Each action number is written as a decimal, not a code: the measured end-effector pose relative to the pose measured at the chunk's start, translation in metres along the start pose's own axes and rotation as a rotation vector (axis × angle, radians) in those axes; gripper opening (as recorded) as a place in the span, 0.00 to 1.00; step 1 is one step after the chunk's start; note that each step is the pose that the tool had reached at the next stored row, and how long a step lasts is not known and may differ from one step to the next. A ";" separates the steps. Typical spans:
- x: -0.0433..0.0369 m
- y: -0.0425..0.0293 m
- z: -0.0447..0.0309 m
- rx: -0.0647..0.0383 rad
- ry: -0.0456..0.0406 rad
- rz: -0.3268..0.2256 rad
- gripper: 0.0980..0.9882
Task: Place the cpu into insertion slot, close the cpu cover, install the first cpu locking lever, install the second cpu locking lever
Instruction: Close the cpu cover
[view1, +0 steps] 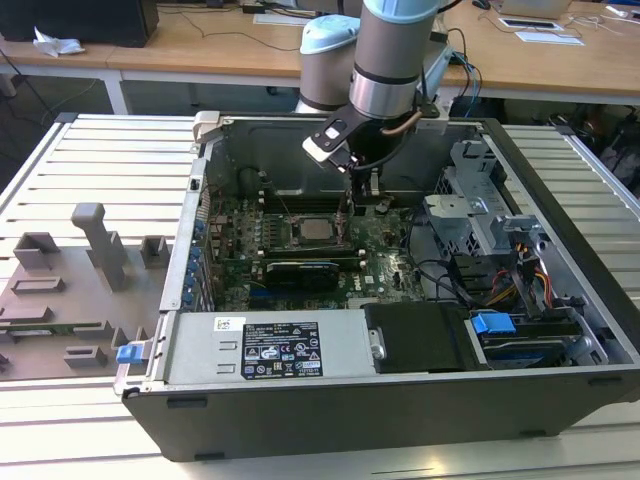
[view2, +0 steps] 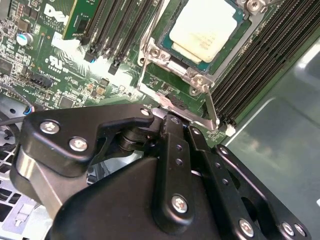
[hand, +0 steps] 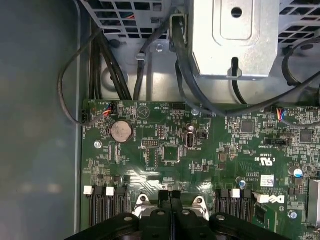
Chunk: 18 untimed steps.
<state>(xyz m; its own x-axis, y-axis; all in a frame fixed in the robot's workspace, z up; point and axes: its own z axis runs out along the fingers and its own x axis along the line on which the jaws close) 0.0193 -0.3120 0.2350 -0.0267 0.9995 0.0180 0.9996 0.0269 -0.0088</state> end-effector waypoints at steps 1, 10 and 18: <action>0.0000 -0.0004 0.0000 0.000 0.0000 0.000 0.01; 0.0003 -0.0092 0.0004 0.000 0.0000 0.000 0.01; 0.0010 -0.0475 0.0142 0.000 -0.0001 0.000 0.01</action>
<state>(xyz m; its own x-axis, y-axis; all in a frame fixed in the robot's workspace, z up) -0.0284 -0.3121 0.2212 -0.0266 0.9995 0.0178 0.9996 0.0268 -0.0089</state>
